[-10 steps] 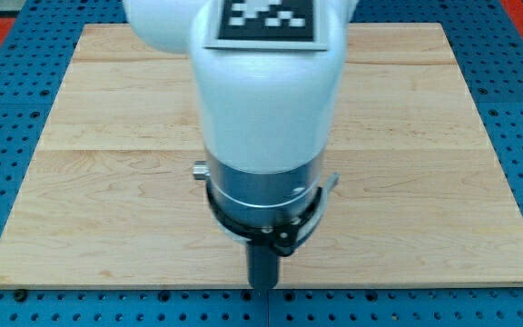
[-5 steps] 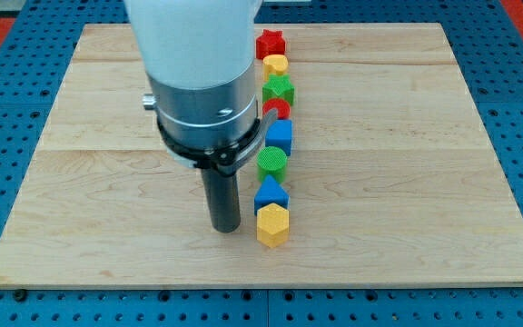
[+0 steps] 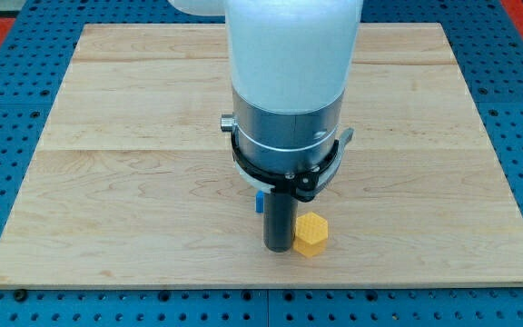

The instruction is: Move yellow hexagon to the bottom right of the board

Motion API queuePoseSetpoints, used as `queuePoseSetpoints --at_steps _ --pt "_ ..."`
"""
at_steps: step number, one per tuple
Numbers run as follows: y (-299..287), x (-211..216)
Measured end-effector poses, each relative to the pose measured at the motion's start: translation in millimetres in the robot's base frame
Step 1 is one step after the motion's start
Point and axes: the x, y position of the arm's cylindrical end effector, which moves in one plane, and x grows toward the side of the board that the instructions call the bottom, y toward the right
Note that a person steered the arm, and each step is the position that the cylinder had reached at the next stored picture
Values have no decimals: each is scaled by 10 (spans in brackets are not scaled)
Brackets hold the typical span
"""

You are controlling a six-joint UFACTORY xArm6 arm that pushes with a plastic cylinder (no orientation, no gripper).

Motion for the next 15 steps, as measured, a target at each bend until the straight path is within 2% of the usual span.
queuePoseSetpoints --at_steps 2,6,8,9,10,11,12,13,14,15 --pt "304 -62" --pt "1397 -343" --pt "1859 -347" --pt "1992 -347" --pt "1856 -347" --pt "1797 -500" --pt "1866 -859" --pt "2136 -964" --pt "2407 -924" --pt "2436 -844"
